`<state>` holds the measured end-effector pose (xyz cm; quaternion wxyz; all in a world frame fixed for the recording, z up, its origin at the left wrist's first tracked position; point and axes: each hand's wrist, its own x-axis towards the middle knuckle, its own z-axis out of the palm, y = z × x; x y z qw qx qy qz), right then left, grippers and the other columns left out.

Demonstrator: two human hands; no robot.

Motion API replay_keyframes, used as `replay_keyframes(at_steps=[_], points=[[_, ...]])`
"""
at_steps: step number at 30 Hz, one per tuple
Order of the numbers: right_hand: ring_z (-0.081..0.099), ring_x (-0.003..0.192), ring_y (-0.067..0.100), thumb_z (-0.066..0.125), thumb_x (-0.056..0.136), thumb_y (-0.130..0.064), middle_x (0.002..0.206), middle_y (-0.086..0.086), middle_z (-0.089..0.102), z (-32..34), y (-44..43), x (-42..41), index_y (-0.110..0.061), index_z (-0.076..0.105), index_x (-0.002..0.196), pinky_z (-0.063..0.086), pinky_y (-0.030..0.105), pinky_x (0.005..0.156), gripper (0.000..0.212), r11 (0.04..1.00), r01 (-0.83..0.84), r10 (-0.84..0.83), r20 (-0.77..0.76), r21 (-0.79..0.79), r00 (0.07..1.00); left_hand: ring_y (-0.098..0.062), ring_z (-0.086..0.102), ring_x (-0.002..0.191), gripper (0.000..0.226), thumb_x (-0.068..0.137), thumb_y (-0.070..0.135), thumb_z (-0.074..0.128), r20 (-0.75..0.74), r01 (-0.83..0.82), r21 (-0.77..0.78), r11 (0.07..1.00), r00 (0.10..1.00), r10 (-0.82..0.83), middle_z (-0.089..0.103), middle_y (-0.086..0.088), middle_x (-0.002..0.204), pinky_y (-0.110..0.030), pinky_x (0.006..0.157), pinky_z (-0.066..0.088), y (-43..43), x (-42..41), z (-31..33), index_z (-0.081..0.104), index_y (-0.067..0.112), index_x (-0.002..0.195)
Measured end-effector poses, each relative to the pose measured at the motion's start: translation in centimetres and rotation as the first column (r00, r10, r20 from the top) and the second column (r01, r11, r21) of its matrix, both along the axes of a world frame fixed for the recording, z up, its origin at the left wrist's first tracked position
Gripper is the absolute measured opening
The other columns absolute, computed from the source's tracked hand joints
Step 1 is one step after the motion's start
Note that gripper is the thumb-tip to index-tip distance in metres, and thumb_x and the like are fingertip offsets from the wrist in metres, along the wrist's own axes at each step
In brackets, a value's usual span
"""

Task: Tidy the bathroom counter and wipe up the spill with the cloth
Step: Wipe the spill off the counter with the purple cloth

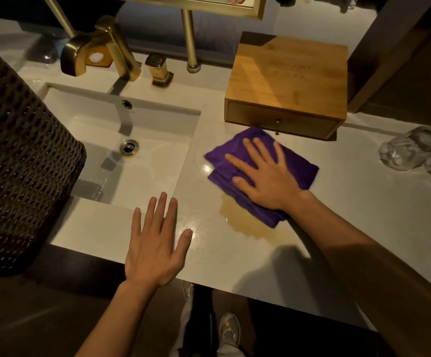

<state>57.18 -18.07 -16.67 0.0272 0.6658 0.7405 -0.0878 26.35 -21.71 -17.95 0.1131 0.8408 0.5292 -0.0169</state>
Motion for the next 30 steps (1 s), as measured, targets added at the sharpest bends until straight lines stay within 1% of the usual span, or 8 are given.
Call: replay_keyframes(at_steps=[4, 9, 11, 14, 17, 20, 24, 30], points=[[-0.009, 0.156, 0.026, 0.019, 0.1, -0.064, 0.169, 0.003, -0.004, -0.2, -1.4, -1.4, -0.049, 0.006, 0.156, -0.004, 0.059, 0.122, 0.059, 0.944, -0.328, 0.328, -0.007, -0.025, 0.945, -0.018, -0.007, 0.157, 0.076, 0.099, 0.063, 0.007, 0.034, -0.005, -0.012, 1.0, 0.999, 0.006, -0.003, -0.002, 0.17, -0.052, 0.127, 0.003, 0.0, -0.1, 0.1, 0.003, 0.02, 0.161], [-0.01, 0.156, 0.023, 0.018, 0.1, -0.064, 0.169, 0.001, -0.005, -0.1, -6.3, 1.0, -0.048, 0.006, 0.156, -0.004, 0.056, 0.123, 0.06, 0.942, -0.332, 0.332, -0.012, -0.042, 0.943, -0.018, -0.006, 0.157, 0.074, 0.099, 0.062, 0.007, 0.021, -0.011, -0.002, 1.0, 1.0, 0.011, -0.001, -0.002, 0.17, -0.051, 0.127, 0.002, -0.1, 0.0, 0.0, 0.005, 0.02, 0.161], [-0.01, 0.156, 0.024, 0.011, 0.098, -0.067, 0.169, 0.002, -0.006, -0.2, -8.5, 3.2, -0.051, 0.001, 0.155, -0.005, 0.056, 0.123, 0.06, 0.977, -0.203, 0.204, -0.003, -0.066, 0.979, -0.019, -0.006, 0.157, 0.074, 0.099, 0.062, 0.006, 0.024, -0.011, -0.002, 1.0, 1.0, 0.011, 0.0, -0.002, 0.17, -0.051, 0.127, 0.002, -0.1, 0.0, 0.0, 0.005, 0.021, 0.161], [-0.009, 0.156, 0.023, 0.002, 0.093, -0.071, 0.169, 0.001, -0.005, -0.1, -12.5, 6.3, -0.057, -0.008, 0.15, -0.006, 0.054, 0.123, 0.059, 0.98, 0.174, -0.174, 0.003, -0.096, 0.985, -0.018, -0.005, 0.157, 0.074, 0.099, 0.06, 0.005, 0.021, -0.019, 0.002, 1.0, 1.0, 0.019, 0.001, -0.002, 0.17, -0.051, 0.127, 0.002, -0.2, 0.0, 0.0, 0.007, 0.02, 0.161], [0.003, 0.155, 0.028, 0.008, 0.092, -0.069, 0.169, 0.008, 0.006, -0.5, -17.1, 6.7, -0.049, 0.01, 0.155, -0.002, 0.056, 0.123, 0.066, 0.858, 0.51, -0.509, 0.03, -0.069, 0.86, -0.018, -0.005, 0.157, 0.073, 0.1, 0.059, 0.007, 0.021, -0.019, 0.0, 1.0, 1.0, 0.019, 0.001, -0.002, 0.17, -0.051, 0.127, 0.001, -0.2, 0.1, 0.1, 0.008, 0.018, 0.161], [0.018, 0.152, 0.035, 0.02, 0.096, -0.061, 0.165, 0.016, 0.021, -1.1, -20.2, 3.2, -0.039, 0.028, 0.155, 0.009, 0.064, 0.12, 0.064, 0.664, 0.747, -0.748, -0.003, 0.026, 0.664, -0.018, -0.004, 0.157, 0.073, 0.1, 0.059, 0.009, 0.01, -0.021, 0.005, 1.0, 1.0, 0.021, 0.003, -0.002, 0.17, -0.051, 0.127, 0.0, -0.3, 0.2, 0.2, 0.009, 0.018, 0.161], [0.014, 0.152, 0.04, 0.022, 0.096, -0.059, 0.164, 0.023, 0.018, -1.2, -19.6, -3.5, -0.033, 0.027, 0.156, 0.005, 0.068, 0.118, 0.067, 0.498, 0.867, -0.866, -0.061, -0.007, 0.496, -0.019, -0.003, 0.157, 0.074, 0.1, 0.059, 0.008, -0.002, -0.017, 0.009, 1.0, 1.0, 0.017, 0.004, -0.003, 0.17, -0.051, 0.127, -0.001, -0.3, 0.2, 0.3, 0.01, 0.017, 0.161], [0.009, 0.152, 0.045, 0.027, 0.098, -0.058, 0.164, 0.025, 0.013, -1.2, -12.9, -9.7, -0.028, 0.025, 0.158, 0.002, 0.07, 0.116, 0.067, 0.471, 0.882, -0.877, -0.1, 0.009, 0.469, -0.019, -0.004, 0.157, 0.072, 0.101, 0.056, 0.01, 0.041, -0.012, -0.012, 1.0, 0.999, 0.012, 0.005, -0.004, 0.17, -0.053, 0.126, -0.001, -0.3, 0.1, 0.6, 0.013, 0.016, 0.16]])
